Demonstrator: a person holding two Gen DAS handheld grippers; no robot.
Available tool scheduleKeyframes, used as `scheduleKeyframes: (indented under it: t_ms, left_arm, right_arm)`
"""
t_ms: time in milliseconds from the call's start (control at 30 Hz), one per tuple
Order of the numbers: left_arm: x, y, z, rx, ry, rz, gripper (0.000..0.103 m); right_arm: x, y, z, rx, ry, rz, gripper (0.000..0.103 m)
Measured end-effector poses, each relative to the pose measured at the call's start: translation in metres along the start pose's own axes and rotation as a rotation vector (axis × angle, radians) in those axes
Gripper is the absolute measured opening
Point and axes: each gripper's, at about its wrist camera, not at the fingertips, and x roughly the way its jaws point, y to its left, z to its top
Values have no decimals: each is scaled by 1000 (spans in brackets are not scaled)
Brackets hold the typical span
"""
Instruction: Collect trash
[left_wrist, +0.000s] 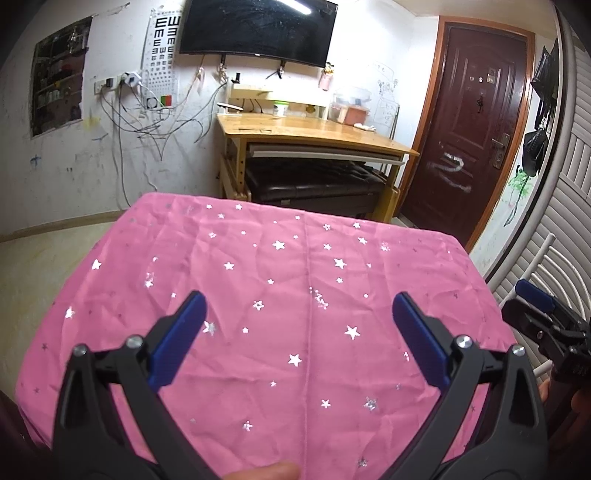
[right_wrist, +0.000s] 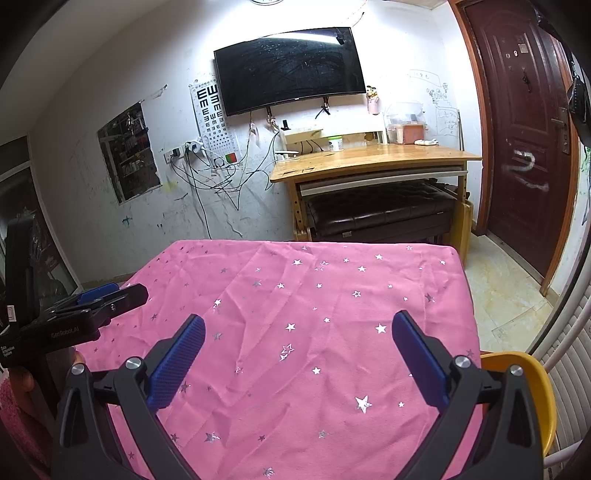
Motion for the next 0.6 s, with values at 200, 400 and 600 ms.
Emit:
scheduleKeyframes:
  t_ms: [200,400,600]
  left_arm:
    - [1,0,0,-1,2,-2,96]
    - [1,0,-1,-1,2,-2,96]
    - [2,-2,-3,-1,3,-4,96]
  right_arm:
    - [1,0,0,1,0,1,95]
    - [1,-1,0,0,0,4,95]
    - [0,-1,0,1,0,4,95]
